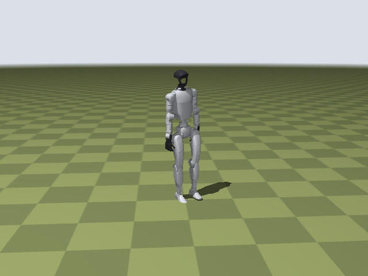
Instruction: In place motions
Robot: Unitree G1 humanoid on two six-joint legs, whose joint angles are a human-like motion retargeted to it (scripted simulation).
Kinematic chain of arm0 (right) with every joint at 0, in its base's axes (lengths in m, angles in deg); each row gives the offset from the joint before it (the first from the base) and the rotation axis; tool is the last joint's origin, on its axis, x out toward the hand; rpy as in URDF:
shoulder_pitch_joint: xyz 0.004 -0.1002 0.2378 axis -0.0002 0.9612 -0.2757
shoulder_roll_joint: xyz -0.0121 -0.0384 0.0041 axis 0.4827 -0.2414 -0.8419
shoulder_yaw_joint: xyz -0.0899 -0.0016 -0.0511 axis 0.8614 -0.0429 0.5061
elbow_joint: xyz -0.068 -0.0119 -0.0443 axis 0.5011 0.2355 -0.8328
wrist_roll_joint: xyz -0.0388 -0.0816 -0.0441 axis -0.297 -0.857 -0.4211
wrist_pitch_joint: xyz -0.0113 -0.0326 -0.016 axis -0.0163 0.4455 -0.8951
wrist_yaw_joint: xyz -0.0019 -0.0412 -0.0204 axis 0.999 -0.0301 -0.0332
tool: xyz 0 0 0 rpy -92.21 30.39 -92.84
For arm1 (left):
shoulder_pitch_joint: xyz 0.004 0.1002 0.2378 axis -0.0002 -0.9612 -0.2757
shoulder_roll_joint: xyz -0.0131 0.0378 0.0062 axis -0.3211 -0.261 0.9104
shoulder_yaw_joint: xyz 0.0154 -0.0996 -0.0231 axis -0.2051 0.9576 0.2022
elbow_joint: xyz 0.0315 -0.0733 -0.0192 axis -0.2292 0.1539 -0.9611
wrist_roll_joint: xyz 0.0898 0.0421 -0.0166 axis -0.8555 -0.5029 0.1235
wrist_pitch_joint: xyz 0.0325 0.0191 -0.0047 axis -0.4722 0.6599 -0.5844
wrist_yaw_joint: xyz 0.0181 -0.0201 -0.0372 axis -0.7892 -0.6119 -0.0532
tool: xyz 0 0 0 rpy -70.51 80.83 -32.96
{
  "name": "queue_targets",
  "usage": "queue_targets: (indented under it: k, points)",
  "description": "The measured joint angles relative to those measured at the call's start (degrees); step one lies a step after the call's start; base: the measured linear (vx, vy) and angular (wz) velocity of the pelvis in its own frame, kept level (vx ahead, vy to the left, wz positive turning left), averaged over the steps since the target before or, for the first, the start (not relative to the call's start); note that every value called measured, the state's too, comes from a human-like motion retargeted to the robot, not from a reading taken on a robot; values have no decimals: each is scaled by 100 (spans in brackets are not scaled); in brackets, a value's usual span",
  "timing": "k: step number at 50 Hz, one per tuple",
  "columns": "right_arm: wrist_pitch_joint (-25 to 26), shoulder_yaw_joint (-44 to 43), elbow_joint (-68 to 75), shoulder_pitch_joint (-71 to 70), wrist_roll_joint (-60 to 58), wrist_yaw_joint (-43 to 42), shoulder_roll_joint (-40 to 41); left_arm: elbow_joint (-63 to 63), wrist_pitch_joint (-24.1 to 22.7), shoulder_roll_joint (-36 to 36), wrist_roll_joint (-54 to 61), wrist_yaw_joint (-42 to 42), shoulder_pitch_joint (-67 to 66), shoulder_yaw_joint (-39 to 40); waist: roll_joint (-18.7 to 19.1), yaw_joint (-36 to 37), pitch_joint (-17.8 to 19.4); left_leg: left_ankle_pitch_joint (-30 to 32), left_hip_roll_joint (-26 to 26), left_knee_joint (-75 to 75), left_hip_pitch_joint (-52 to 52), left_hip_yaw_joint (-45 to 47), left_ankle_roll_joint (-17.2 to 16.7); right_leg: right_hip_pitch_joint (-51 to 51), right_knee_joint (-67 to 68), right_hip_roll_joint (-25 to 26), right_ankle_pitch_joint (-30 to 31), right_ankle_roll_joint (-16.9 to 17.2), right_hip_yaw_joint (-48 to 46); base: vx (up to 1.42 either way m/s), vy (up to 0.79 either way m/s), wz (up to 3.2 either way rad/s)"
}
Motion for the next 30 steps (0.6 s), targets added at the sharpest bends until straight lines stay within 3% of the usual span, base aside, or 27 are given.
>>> queue_targets:
  k: [10,17,30]
  points:
    - [-6,-115,-102,-28,15,31,-103,-9,-4,28,-9,-8,47,-132,41,-131,183,-80,-49,116,-243,73,-117,-125,-65,-137,100,62,-309,-17,-1,42]
    - [-7,-133,-116,-31,2,50,-127,21,15,34,16,-9,41,-147,-10,-402,146,-341,371,439,-278,1593,52,-184,-66,-284,126,76,-507,-6,2,43]
    - [23,-157,42,0,73,32,-50,20,16,19,-27,-2,72,-119,42,-393,-48,-371,538,75,32,2061,-14,-156,-18,-176,118,6,-413,8,4,-4]
